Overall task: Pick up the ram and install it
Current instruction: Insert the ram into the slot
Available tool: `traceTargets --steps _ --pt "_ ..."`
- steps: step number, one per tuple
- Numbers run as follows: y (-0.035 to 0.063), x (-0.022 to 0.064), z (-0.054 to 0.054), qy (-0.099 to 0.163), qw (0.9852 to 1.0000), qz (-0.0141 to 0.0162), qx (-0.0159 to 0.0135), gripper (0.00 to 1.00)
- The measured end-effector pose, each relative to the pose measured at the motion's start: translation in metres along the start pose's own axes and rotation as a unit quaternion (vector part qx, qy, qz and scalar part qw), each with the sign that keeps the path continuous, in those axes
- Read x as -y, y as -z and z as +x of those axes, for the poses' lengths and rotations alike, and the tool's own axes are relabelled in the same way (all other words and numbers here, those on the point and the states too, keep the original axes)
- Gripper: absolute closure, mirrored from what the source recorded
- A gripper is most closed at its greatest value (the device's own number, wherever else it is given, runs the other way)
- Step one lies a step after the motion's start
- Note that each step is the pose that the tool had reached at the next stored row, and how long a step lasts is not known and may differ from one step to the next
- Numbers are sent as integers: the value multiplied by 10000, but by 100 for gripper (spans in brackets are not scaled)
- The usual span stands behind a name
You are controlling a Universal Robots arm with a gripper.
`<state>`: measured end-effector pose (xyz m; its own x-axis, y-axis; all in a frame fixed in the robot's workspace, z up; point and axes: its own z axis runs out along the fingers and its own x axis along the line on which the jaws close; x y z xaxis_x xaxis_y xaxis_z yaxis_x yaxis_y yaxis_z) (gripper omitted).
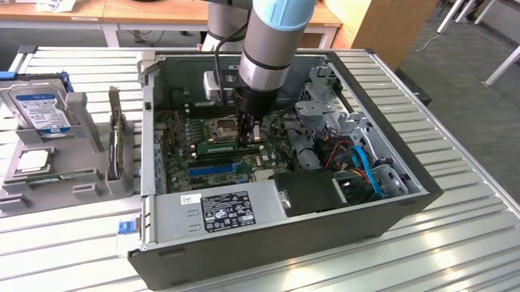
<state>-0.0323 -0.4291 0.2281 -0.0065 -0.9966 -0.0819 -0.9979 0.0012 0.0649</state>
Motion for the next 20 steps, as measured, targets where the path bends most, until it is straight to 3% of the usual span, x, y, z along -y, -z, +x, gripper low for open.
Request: traceTargets --steps 20 --pt "-18 1 2 0 10000 0 0 88"
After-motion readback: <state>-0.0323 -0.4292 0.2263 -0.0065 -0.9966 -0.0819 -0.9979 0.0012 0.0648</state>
